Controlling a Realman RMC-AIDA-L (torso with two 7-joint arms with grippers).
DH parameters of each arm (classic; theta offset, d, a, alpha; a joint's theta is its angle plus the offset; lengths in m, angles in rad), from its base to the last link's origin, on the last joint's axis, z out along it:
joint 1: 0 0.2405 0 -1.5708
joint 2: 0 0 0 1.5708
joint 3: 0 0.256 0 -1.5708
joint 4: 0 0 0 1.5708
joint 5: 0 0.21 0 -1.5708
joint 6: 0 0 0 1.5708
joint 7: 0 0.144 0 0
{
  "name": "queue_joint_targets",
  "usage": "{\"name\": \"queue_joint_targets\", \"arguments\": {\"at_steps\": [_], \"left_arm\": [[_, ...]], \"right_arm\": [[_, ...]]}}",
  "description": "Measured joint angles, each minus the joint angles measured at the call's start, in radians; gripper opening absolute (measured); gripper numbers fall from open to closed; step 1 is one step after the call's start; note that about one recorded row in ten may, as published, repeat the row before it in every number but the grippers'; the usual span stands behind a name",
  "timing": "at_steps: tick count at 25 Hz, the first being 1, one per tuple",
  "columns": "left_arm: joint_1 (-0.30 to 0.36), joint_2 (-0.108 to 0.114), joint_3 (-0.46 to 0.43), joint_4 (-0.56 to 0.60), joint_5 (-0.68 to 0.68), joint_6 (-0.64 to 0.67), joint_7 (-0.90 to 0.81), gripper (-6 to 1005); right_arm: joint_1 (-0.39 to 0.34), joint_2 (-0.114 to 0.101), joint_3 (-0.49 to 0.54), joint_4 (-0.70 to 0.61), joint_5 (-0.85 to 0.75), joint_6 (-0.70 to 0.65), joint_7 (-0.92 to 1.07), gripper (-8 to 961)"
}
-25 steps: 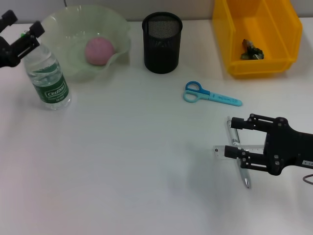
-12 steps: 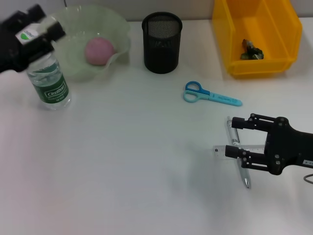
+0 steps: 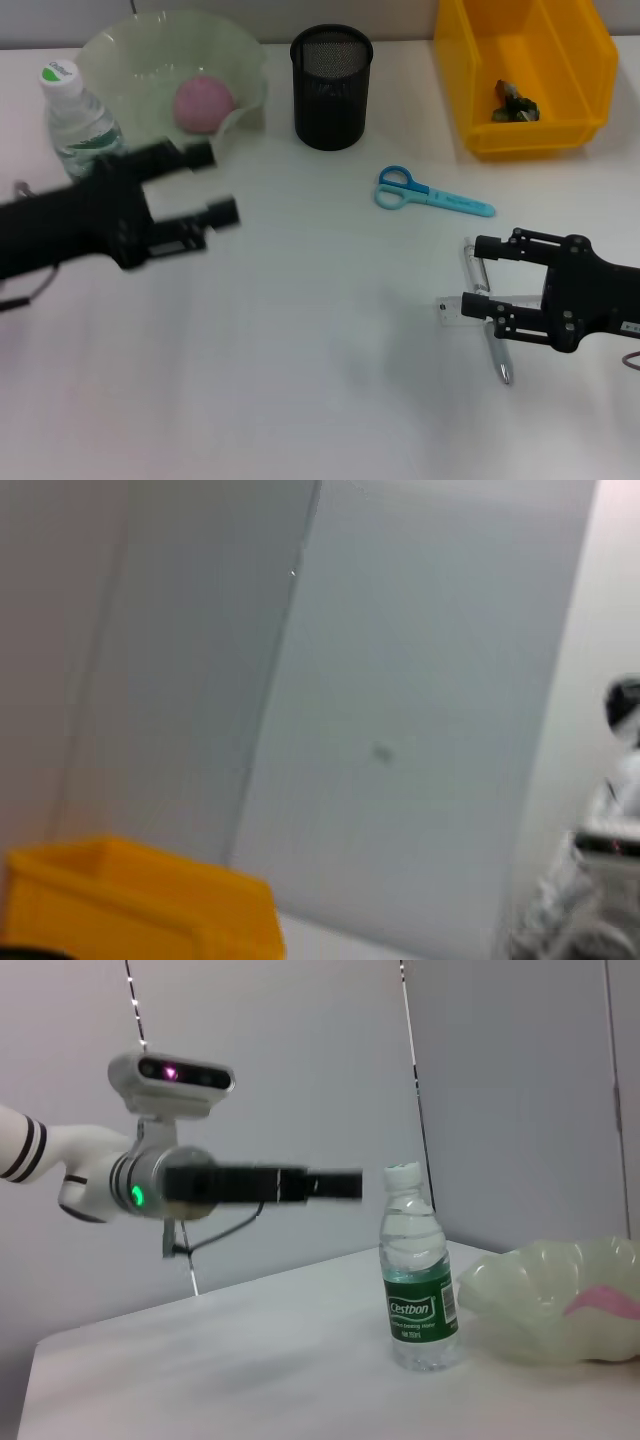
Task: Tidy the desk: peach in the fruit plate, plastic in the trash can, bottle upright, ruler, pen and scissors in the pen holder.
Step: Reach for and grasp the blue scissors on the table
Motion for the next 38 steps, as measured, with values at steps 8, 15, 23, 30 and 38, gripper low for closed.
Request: {"name": "queue_joint_targets", "arguments": {"at_steps": [8, 15, 23, 30, 38], "left_arm": [[0.031, -0.049, 0.0, -0.011, 0.094, -0.102, 0.113, 796], [0.032, -0.075, 0.001, -0.107, 0.126, -0.196, 0.25, 796], [0.028, -0.076, 0.001, -0.157, 0.13, -0.242, 0.293, 796], [0.027, -0.075, 0.001, -0.164, 0.131, -0.251, 0.296, 796], [0.026, -0.075, 0.001, -0.165, 0.131, -0.252, 0.294, 796]], "right_arm": [[0.005, 0.0, 0.007, -0.002, 0.0, -0.002, 0.007, 700], [0.013, -0.001, 0.009, -0.001, 0.0, -0.001, 0.009, 700], [0.016, 0.0, 0.009, 0.001, 0.0, -0.001, 0.009, 700], [0.018, 0.001, 0.009, 0.004, 0.0, 0.002, 0.006, 701], [0.018, 0.002, 0.009, 0.004, 0.001, 0.003, 0.005, 701]]}}
